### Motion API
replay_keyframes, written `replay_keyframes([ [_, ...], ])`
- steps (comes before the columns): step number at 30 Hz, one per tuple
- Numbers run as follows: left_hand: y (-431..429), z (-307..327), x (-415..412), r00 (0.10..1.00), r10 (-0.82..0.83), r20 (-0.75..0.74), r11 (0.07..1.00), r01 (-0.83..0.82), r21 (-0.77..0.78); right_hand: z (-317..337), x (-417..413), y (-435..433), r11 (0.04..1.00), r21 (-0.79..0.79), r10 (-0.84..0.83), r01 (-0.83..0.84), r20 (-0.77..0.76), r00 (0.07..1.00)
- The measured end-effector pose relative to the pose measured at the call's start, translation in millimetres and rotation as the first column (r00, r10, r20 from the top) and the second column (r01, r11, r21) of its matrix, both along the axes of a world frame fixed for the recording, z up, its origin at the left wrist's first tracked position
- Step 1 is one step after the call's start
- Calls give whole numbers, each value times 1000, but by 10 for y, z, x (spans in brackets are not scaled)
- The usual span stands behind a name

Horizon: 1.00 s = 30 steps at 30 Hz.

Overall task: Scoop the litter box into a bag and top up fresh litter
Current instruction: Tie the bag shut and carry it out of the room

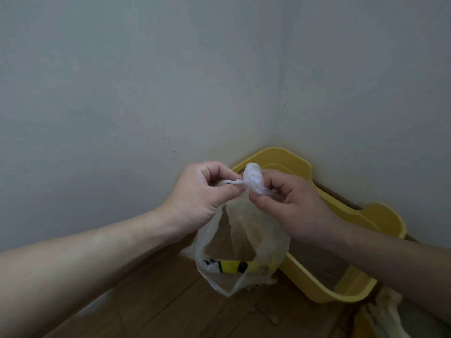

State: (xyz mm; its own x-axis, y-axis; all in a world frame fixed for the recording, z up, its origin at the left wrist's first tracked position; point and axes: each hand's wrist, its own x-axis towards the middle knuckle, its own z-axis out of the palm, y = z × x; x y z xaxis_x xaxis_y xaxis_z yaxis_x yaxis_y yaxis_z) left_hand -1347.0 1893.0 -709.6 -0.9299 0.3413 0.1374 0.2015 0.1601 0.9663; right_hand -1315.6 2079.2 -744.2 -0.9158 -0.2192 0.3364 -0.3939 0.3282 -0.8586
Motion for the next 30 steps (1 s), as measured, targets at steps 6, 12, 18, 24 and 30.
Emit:
replay_keyframes([
  [6, 56, -11, -16, 997, 75, 35, 994, -78, 81, 30, -18, -111, 998, -62, -21, 22, 14, 1000],
  [12, 53, 0, -22, 983, -73, 168, 964, 27, 266, 51, -30, -198, 990, -134, -18, 30, 89, 996],
  [18, -75, -103, -56, 948, -315, 35, 936, 305, 176, 40, -29, -165, 988, -110, -92, 108, 144, 985],
  [24, -80, -98, -88, 928, -318, -194, 946, 298, -126, 50, 17, -167, 984, -99, -131, 149, 173, 976],
  [30, -97, -138, -147, 901, -200, -386, 972, 134, -193, 81, 20, -167, 973, -96, -188, 207, 181, 965],
])
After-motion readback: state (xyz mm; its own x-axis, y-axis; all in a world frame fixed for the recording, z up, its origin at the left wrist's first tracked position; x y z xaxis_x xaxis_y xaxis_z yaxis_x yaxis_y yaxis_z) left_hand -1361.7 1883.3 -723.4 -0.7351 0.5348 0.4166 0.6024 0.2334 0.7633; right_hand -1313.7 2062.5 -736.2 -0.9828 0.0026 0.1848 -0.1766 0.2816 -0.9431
